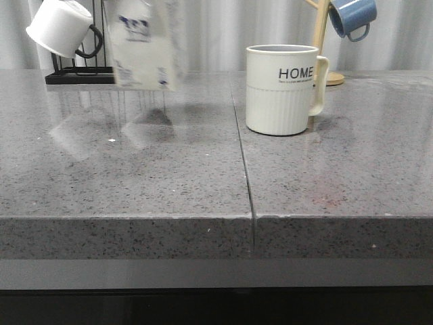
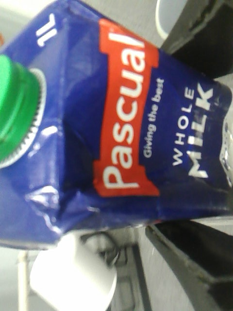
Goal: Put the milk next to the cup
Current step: 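Lift the milk carton with the left gripper and carry it beside the mug, then lower the carton next to the mug, open the left gripper and withdraw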
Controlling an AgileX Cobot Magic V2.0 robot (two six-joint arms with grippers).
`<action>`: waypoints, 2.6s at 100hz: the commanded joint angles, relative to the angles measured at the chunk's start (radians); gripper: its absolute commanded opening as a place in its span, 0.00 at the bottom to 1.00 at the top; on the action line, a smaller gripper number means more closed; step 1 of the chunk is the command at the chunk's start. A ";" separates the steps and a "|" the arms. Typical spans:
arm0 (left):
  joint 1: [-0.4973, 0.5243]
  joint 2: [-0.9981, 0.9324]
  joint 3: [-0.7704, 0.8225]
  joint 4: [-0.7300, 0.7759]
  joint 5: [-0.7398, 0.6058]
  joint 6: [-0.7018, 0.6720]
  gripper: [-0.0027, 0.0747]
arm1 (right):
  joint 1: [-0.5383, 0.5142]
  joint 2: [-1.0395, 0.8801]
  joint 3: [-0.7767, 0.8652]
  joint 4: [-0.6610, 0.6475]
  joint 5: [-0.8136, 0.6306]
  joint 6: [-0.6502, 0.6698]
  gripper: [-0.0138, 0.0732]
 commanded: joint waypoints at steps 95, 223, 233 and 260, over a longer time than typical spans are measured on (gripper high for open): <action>-0.148 0.090 -0.044 -0.090 -0.201 -0.011 0.87 | -0.002 0.009 -0.026 -0.004 -0.072 -0.002 0.08; 0.107 -0.556 0.420 -0.090 0.074 0.190 0.01 | -0.002 0.009 -0.026 -0.004 -0.072 -0.002 0.08; 0.187 -0.626 0.464 -0.090 0.095 0.190 0.01 | -0.002 0.009 -0.026 -0.004 -0.072 -0.002 0.08; 0.360 -0.865 0.607 -0.106 0.179 0.190 0.01 | -0.002 0.009 -0.026 -0.004 -0.072 -0.002 0.08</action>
